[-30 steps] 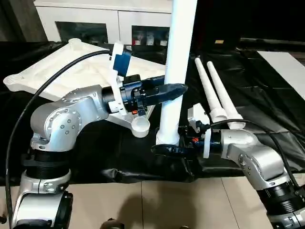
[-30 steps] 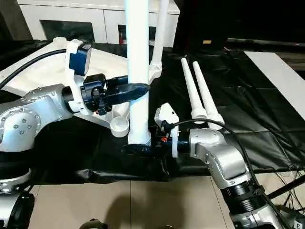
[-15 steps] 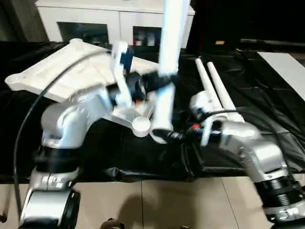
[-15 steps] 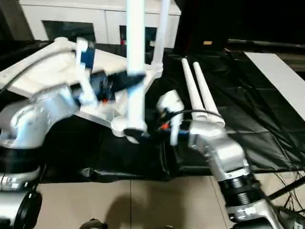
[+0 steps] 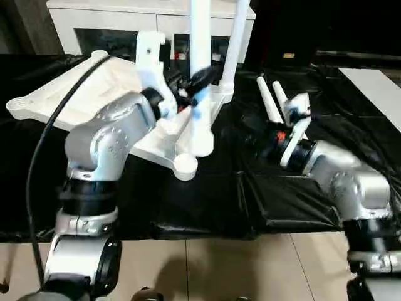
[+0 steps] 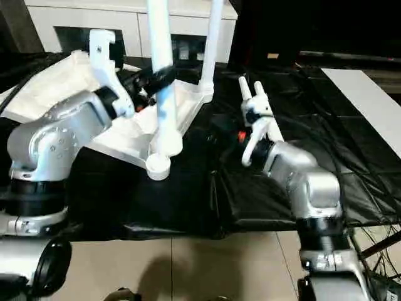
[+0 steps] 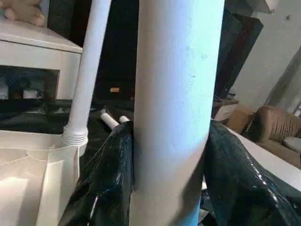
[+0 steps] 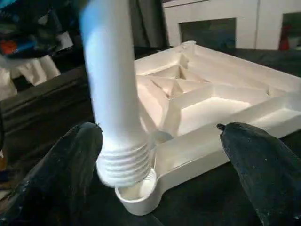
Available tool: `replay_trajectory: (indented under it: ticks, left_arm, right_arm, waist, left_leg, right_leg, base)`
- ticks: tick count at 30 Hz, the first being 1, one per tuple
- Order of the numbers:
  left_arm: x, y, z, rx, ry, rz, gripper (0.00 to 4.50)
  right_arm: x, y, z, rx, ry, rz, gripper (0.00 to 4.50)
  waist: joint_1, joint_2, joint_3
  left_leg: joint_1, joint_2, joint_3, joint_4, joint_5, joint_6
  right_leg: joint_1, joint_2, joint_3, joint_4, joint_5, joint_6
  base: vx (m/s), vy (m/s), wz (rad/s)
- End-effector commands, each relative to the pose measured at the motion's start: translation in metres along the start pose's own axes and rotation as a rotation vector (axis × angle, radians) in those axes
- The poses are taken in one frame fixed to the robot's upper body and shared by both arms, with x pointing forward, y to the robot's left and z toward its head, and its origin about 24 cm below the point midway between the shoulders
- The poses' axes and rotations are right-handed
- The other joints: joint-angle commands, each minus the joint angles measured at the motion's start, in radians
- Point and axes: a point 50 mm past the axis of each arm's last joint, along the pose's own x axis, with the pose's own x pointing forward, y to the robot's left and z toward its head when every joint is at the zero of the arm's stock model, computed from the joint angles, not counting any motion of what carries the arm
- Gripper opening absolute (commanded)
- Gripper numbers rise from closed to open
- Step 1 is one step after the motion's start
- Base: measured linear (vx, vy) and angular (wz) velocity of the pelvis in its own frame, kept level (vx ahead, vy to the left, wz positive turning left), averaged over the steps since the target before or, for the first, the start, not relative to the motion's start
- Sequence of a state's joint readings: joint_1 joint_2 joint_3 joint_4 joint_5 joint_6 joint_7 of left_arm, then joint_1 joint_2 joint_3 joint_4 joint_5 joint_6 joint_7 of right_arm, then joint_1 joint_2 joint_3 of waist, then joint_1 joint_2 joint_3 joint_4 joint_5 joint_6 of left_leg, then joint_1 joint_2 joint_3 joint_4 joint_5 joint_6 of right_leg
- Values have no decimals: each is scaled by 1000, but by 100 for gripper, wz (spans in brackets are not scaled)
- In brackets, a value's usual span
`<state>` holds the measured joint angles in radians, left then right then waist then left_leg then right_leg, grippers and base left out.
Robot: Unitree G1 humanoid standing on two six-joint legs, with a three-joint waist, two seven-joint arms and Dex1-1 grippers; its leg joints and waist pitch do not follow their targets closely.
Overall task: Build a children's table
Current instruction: Pick table leg
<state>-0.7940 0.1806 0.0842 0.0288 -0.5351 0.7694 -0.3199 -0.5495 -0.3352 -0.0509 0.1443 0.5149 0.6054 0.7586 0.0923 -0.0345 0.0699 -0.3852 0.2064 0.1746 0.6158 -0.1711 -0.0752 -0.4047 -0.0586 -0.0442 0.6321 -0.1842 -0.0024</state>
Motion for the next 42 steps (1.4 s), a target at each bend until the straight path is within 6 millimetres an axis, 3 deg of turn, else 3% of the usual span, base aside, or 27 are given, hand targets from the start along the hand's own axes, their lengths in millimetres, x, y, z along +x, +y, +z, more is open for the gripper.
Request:
replay_trajectory:
  ticks: [1,4,11,17,24,26,35,42]
  left_arm:
    - [1,-1,3,2,-2,3,185]
    - [2,-5,2,3,-2,-31,185]
    - [4,-9,-1,21,13,-40,185]
    - [4,-14,-2,51,17,-58,185]
    - [5,-29,-3,88,4,-124,185]
    - [5,-34,-4,91,3,-149,185]
    - [4,-39,-11,125,29,-177,185]
    - [3,-32,-10,136,30,-153,185]
  right_arm:
    - [-2,1,5,8,4,22,450]
    - [9,15,-3,-17,69,107,450]
    - [33,13,0,-38,101,71,450]
    - [43,16,0,-68,105,69,450]
    - [56,18,-3,-64,117,67,450]
    - [58,18,-3,-59,117,72,412]
    - [60,18,0,-60,107,89,355]
    - [58,19,0,-73,113,106,302]
  waist:
    - [3,0,-84]
    - [3,2,-84]
    - [0,4,-82]
    - [4,2,-85]
    - [1,-1,-81]
    - [0,-1,-82]
    - [-2,-3,-82]
    - [-3,-1,-82]
  left_leg:
    - [16,13,-2,-66,-125,-9]
    - [16,14,-3,-66,-121,-7]
    - [19,15,-3,-68,-154,-31]
    - [19,16,-3,-69,-123,-28]
    - [18,18,-2,-71,-144,-31]
    - [18,18,-2,-71,-144,-32]
    - [17,17,-1,-71,-137,-28]
    - [17,17,-1,-71,-139,-28]
  right_leg:
    - [58,-61,35,-67,-111,-202]
    - [58,-62,35,-67,-104,-204]
    - [53,-64,35,-70,-157,-204]
    - [54,-63,35,-64,-94,-206]
    - [53,-66,36,-67,-136,-202]
    - [53,-67,37,-67,-139,-200]
    - [53,-65,37,-68,-140,-187]
    - [53,-64,37,-67,-134,-189]
  base:
    - [0,0,0]
    - [0,0,0]
    - [0,0,0]
    - [0,0,0]
    - [0,0,0]
    - [0,0,0]
    - [0,0,0]
    - [0,0,0]
